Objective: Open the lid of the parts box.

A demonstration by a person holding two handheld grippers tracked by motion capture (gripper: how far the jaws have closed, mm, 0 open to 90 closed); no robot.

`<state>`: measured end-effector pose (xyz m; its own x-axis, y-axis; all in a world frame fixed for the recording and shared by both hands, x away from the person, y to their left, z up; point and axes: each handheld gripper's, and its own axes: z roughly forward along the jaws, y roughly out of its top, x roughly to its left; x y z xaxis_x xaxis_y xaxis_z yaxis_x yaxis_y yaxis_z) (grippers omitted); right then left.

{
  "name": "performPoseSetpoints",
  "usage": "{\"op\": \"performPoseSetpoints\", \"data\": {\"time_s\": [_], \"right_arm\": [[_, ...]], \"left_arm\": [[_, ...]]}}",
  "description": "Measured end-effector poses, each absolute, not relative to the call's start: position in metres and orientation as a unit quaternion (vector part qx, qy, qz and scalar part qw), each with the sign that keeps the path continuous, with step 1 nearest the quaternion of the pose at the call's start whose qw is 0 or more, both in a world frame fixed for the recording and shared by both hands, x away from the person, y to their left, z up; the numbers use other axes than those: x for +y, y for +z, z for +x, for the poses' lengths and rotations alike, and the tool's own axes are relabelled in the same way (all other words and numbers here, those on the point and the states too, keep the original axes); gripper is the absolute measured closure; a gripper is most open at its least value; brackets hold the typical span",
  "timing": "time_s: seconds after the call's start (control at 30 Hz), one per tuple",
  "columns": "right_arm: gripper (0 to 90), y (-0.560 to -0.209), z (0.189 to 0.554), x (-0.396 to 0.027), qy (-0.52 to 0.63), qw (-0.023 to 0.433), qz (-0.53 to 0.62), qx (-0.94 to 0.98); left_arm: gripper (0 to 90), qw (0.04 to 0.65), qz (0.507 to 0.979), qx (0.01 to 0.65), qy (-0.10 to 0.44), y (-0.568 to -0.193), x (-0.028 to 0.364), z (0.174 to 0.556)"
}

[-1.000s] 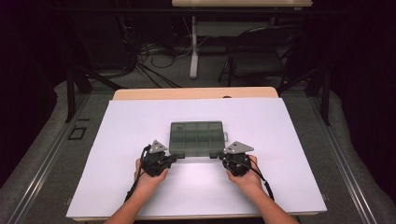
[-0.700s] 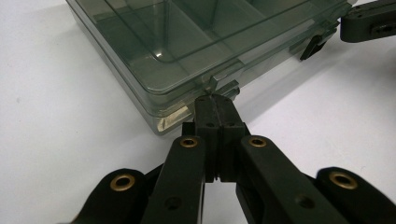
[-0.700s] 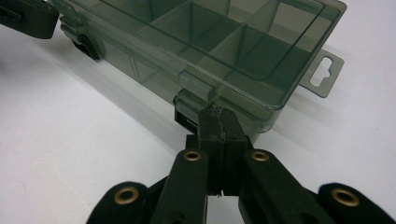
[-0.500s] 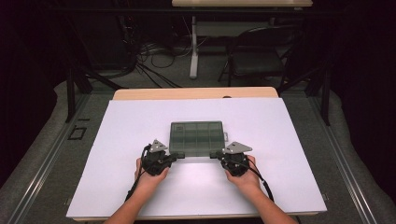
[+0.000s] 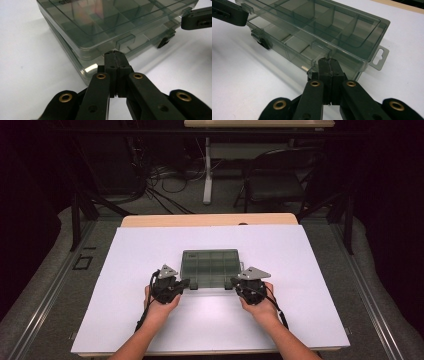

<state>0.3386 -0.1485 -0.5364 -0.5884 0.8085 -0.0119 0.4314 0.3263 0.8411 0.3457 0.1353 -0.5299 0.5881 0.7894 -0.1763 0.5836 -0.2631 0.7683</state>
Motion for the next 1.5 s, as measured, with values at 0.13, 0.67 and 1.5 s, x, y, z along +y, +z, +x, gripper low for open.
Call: {"op": "performPoseSetpoints", "data": {"time_s": [0.13,0.67,1.5], "right_arm": [[90.0,-0.532,0.341,-0.148,0.420,0.223,0.399,0.784],[90.0,-0.507,0.357,-0.150,0.426,0.232,0.404,0.776],[90.0,-0.468,0.400,-0.147,0.445,0.251,0.430,0.744]], "left_arm": [[90.0,0.422,0.783,0.439,0.126,-0.526,0.135,0.348],[90.0,0.432,0.773,0.443,0.140,-0.504,0.135,0.365],[90.0,0.442,0.750,0.461,0.172,-0.466,0.133,0.408]]}}
